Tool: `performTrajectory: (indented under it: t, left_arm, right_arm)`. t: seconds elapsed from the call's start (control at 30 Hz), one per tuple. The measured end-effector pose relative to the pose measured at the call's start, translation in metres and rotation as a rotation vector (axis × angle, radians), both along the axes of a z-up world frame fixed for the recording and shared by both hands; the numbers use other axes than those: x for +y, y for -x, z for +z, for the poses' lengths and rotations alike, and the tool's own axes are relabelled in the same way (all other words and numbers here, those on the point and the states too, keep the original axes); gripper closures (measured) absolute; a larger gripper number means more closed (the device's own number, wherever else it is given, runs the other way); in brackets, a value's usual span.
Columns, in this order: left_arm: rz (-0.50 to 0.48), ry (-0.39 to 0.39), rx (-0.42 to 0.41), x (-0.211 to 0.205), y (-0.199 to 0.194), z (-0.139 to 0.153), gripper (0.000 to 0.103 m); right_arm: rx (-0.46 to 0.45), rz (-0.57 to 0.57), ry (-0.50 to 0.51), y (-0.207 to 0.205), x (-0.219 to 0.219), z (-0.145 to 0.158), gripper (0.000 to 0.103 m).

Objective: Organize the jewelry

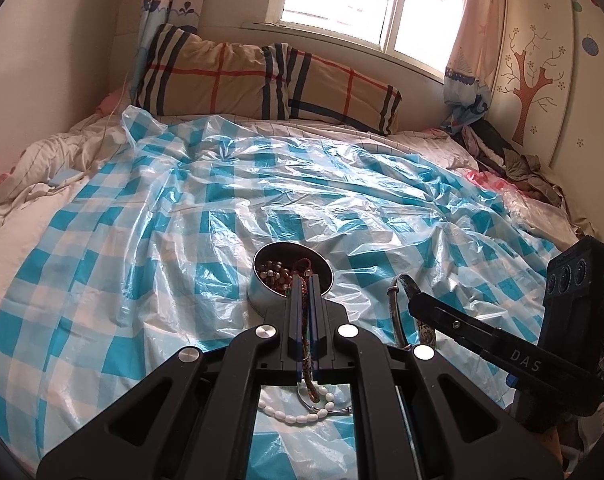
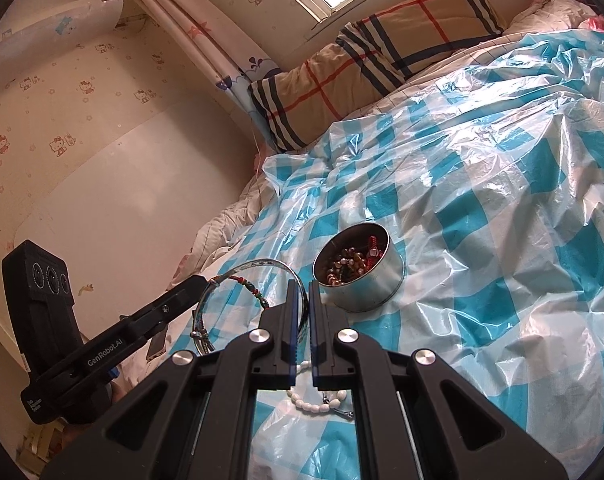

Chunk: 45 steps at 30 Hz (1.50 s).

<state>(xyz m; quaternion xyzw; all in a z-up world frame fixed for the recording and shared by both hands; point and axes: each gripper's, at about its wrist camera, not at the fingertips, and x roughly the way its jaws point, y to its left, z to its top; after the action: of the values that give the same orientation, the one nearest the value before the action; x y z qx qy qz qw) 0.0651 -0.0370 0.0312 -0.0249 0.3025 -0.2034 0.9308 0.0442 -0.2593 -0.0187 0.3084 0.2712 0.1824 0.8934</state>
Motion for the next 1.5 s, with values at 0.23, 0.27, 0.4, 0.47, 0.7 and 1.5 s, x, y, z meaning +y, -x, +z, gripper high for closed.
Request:
performTrajectory:
  t: [0.23, 0.27, 0.4, 0.47, 0.7, 1.5]
  left_arm:
    - [0.002, 0.003, -0.010, -0.002, -0.004, 0.003, 0.100]
    - [0.004, 0.003, -0.013, -0.002, -0.005, 0.004, 0.100]
    - [0.007, 0.008, -0.023, -0.003, -0.008, 0.007, 0.100]
    - [0.009, 0.009, -0.028, -0.003, -0.009, 0.008, 0.100]
    - [0.011, 0.008, -0.034, -0.003, -0.010, 0.010, 0.100]
    - [0.037, 0.024, -0.055, -0.004, -0.037, 0.011, 0.100]
  right_arm:
    - [-0.015, -0.007, -0.013, -0.004, -0.001, 0.004, 0.097]
    - [-0.016, -0.007, -0.014, -0.005, -0.001, 0.004, 0.097]
    - [-0.024, -0.011, -0.019, -0.007, -0.001, 0.007, 0.097]
    - [-0.029, -0.013, -0.020, -0.008, -0.001, 0.008, 0.097]
    - [-0.031, -0.014, -0.021, -0.009, -0.001, 0.009, 0.097]
    - [-0.034, -0.053, -0.036, -0.029, -0.008, 0.004, 0.097]
